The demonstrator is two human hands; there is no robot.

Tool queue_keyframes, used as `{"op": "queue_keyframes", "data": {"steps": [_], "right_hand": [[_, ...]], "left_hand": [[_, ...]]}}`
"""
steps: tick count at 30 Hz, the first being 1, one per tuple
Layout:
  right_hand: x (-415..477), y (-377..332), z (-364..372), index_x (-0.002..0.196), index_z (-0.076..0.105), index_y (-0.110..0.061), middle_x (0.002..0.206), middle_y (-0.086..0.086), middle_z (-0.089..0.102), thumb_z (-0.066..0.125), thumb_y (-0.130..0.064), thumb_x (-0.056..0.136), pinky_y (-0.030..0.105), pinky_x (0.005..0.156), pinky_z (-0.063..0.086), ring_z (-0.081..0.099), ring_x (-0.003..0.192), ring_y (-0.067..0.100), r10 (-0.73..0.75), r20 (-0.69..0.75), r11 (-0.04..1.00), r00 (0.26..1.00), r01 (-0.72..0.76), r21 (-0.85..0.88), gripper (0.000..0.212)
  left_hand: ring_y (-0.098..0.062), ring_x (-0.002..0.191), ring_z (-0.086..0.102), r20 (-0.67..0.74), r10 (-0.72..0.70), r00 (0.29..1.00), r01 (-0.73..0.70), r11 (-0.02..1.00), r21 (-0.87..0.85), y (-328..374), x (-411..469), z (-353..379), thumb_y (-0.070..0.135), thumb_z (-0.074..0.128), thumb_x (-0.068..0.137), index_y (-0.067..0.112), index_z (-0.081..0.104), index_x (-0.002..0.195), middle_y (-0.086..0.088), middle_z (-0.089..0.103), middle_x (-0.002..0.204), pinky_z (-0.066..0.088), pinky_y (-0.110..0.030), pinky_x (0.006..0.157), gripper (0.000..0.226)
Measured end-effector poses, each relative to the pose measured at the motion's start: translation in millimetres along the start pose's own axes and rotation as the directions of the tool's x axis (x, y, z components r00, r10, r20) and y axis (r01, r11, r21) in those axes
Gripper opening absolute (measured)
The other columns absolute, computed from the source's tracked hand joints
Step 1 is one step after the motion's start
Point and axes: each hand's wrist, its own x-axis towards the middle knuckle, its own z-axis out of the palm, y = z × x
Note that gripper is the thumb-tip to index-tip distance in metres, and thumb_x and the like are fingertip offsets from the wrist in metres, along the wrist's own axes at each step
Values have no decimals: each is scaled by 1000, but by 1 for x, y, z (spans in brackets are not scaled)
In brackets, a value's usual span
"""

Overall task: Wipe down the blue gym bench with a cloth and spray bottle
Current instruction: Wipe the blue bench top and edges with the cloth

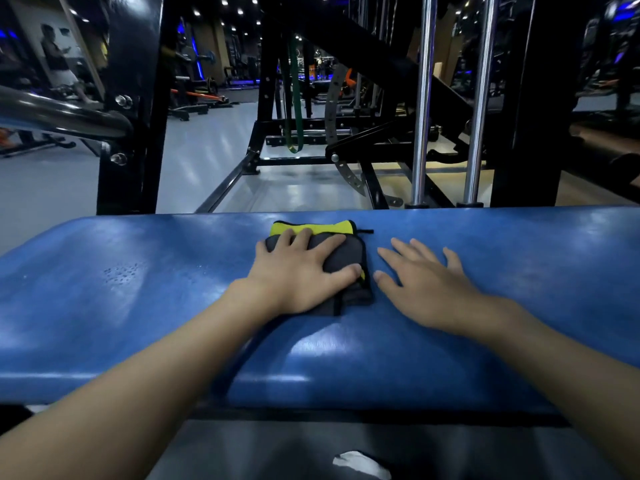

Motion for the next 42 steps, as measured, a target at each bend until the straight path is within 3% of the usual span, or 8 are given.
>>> {"op": "queue_keyframes", "data": {"steps": [7,12,16,20,25,30,35,42], "right_hand": [[-2,-2,1,157,12,-35,167,-9,-1,18,-55,102,55,121,-3,-7,153,13,12,-7,1000,1000,-12,-12,59],[-1,-2,1,156,16,-38,167,-13,2,20,-56,100,52,121,-3,-4,152,9,33,-35,999,999,-33,8,59],[-3,-1,2,156,18,-39,166,-15,5,22,-57,100,50,122,-4,-3,152,7,46,-52,998,998,-44,43,59],[-5,-3,1,155,21,-39,166,-15,7,25,-57,100,50,122,-3,0,152,6,55,-59,997,997,-51,59,58],[-8,-4,0,155,24,-37,166,-12,12,26,-56,101,51,122,1,5,152,10,42,-77,998,996,-38,55,57],[-11,-6,-4,151,34,-31,164,-7,20,29,-54,102,57,119,1,10,152,15,46,-112,999,993,-47,-4,54],[-9,-17,-8,152,32,-33,164,-8,19,34,-55,101,57,120,3,10,152,15,19,-96,996,995,-10,92,56],[-6,-18,5,154,23,-38,166,-11,8,25,-57,101,55,120,-3,0,153,14,11,-42,999,999,-9,52,57]], "left_hand": [[-32,147,25,-5,21,1000,-21,1000,-3,-23,100,-1,84,19,86,53,20,151,-7,33,158,15,-50,119,72],[-34,144,28,-8,24,1000,-24,1000,15,-24,110,2,85,18,86,51,19,153,-7,36,155,19,-51,116,75],[-34,147,21,0,52,999,-52,998,39,-20,73,2,87,11,82,49,15,155,-8,28,160,16,-53,118,82],[-32,146,21,0,100,995,-99,993,63,-15,5,-1,88,-6,64,48,15,155,-9,26,160,15,-53,118,101],[-29,145,22,-85,137,987,-127,986,111,-11,-72,2,82,-9,68,45,16,154,-5,30,157,16,-51,118,97],[-27,151,4,-82,101,992,-95,993,65,-6,-103,0,83,-7,68,51,1,153,-3,14,162,4,-58,120,91],[-25,147,18,-63,83,995,-81,996,31,-9,-68,2,88,-1,65,54,15,150,2,29,157,18,-52,116,93],[-28,148,23,-5,56,998,-56,998,1,-22,21,-1,89,11,71,54,20,151,-3,31,160,18,-53,118,88]]}}
